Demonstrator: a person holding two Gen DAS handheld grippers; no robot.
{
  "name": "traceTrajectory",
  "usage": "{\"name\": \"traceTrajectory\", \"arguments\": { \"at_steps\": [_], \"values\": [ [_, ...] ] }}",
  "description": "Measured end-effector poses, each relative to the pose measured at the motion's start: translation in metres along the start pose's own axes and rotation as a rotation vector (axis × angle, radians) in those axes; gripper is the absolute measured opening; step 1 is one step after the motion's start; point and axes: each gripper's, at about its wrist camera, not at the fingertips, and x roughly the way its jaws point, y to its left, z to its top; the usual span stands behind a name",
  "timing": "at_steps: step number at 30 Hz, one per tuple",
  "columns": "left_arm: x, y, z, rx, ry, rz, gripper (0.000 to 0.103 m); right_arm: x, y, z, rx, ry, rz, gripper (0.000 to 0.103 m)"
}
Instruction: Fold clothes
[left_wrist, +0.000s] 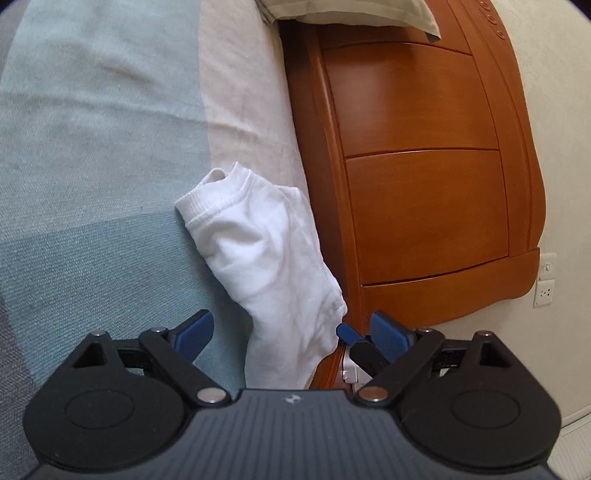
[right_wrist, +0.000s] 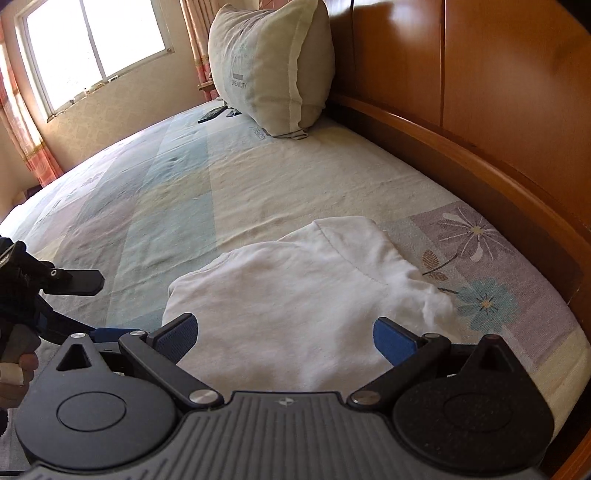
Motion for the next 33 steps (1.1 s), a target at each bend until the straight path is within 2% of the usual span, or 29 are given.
{"name": "traceTrajectory", "arguments": {
  "at_steps": [3,8,15,18,20,22,25,28,33],
  "values": [
    [0.021,0.004,0.011,-0.04,0.001,-0.03,0.093,-0.006,0.006,-0.013,0.07,-0.002,0.03,0.103],
    [0.024,-0.02,0.031,0.045,-0.036,-0.027,0.093,-0.015,0.017,-0.034,0.059,0.035,0.003,0.103],
    [-0.012,-0.074,0.032,0.375,-0.188,0.119,0.094,-0.018,0.022,-0.045,0.0,0.038,-0.056,0.103],
    [-0.001,-0.103,0.019,0.58,-0.131,0.156,0.094,-0.005,0.017,-0.049,0.006,0.039,-0.074,0.103],
    [0.015,-0.113,0.006,0.709,-0.049,0.159,0.094,0.005,0.015,-0.055,-0.001,0.058,-0.102,0.103],
    [0.033,-0.113,-0.003,0.779,0.029,0.142,0.094,0.008,0.014,-0.058,-0.014,0.053,-0.12,0.103],
    [0.064,-0.092,-0.004,0.713,0.111,0.167,0.094,0.001,0.014,-0.046,-0.049,-0.015,-0.123,0.103],
    [0.066,-0.068,-0.007,0.574,0.164,0.207,0.093,0.005,0.014,-0.024,-0.157,-0.091,-0.146,0.103],
    [0.048,-0.061,-0.009,0.549,0.19,0.17,0.094,0.049,-0.02,-0.016,-0.237,-0.03,-0.191,0.103]
  ]
}}
